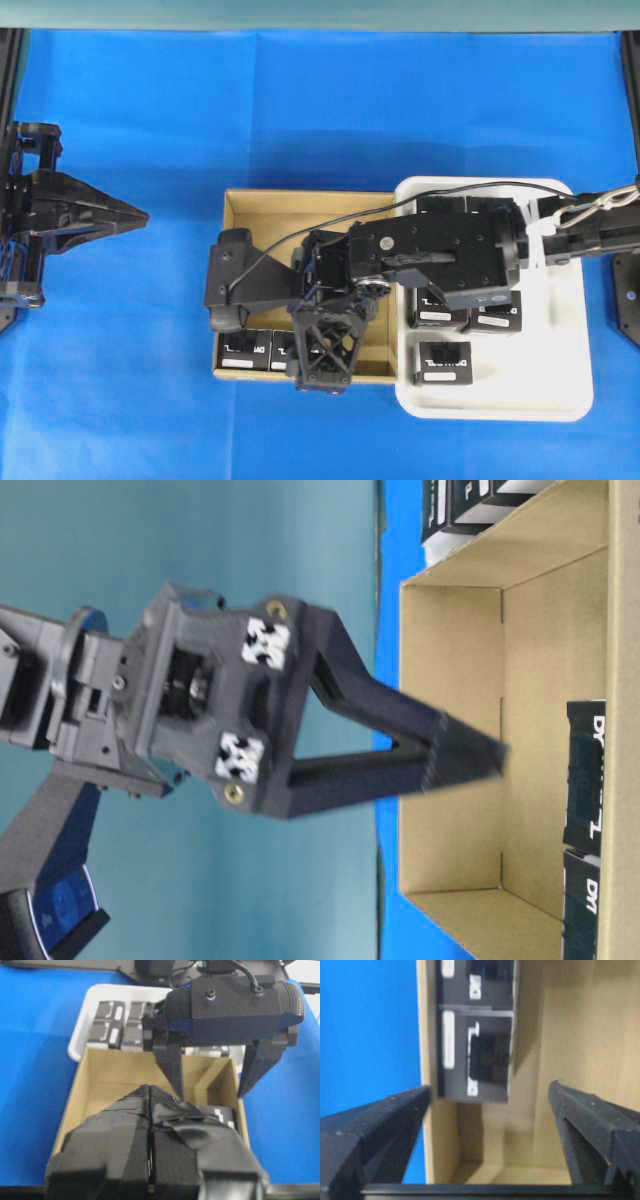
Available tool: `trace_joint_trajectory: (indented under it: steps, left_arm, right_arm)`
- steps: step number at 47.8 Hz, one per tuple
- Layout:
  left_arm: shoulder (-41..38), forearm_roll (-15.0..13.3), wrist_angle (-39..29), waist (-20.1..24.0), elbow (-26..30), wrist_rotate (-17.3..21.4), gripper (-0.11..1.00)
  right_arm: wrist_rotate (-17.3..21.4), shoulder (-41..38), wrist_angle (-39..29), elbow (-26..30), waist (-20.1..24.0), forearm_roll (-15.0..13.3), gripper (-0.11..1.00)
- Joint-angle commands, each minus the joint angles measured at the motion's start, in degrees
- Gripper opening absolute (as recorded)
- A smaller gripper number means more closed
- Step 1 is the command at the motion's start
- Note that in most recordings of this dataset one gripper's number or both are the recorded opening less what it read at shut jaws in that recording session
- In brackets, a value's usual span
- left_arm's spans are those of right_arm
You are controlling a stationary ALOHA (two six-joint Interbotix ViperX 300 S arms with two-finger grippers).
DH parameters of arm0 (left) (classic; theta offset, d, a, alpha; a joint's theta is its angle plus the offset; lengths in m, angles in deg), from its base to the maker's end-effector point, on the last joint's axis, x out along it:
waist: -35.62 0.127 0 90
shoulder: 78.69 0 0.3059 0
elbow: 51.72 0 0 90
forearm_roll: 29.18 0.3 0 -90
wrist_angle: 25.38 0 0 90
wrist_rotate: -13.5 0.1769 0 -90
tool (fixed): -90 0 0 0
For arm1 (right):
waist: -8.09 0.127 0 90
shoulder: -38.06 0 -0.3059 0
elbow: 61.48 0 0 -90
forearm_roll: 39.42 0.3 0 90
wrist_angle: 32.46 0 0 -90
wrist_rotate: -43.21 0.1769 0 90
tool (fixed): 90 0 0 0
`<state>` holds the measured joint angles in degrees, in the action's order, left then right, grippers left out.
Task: Pick the box from inside the cardboard box.
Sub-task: 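Lower the open right gripper into the cardboard box over the boxes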
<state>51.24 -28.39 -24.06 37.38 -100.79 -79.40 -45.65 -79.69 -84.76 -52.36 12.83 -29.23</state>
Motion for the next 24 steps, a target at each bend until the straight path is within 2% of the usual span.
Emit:
trace_joint_trajectory:
  steps: [1, 24]
  left_arm:
    - [-0.2, 0.1, 0.3, 0.1, 0.8, 0.0, -0.07]
    - [-0.1, 0.1, 0.3, -0.2, 0.4, -0.1, -0.07]
  right_arm:
    - [-0.1, -1.0, 1.1, 0.4, 0.1, 0.3, 0.99]
    - [-0.2, -5.2, 4.6, 0.4, -0.1, 0.3, 0.99]
